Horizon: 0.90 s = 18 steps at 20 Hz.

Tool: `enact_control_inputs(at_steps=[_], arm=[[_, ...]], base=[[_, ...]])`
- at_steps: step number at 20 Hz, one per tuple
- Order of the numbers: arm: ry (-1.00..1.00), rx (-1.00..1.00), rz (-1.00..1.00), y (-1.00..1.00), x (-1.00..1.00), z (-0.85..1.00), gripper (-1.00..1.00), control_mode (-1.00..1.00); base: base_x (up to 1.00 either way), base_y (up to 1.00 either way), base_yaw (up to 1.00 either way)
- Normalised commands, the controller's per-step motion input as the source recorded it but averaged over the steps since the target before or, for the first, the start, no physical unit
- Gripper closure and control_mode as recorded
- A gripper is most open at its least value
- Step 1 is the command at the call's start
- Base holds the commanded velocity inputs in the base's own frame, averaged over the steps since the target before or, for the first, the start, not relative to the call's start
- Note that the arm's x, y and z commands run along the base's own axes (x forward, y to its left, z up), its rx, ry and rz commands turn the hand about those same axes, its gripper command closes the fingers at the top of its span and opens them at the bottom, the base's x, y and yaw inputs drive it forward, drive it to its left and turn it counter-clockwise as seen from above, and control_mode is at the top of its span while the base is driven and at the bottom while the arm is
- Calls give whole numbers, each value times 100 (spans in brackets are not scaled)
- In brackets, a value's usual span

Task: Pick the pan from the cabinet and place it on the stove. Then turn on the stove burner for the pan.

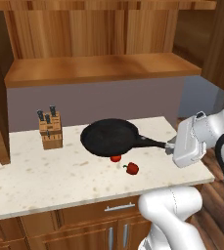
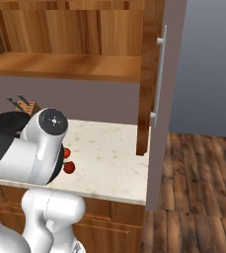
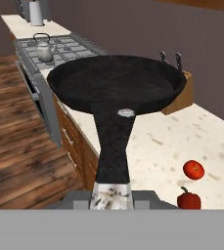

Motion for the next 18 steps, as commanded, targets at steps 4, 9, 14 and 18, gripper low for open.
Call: enact_control_inputs(at_steps=[4,9,14,18], arm=[[0,0,0,0,-4,0,100,100],[0,0,0,0,0,0,100,100],[0,0,0,0,0,0,100,100],[0,0,0,0,0,0,100,100]], base=[[-17,0,0],[-43,13,0],[-41,25,0],[-40,20,0]])
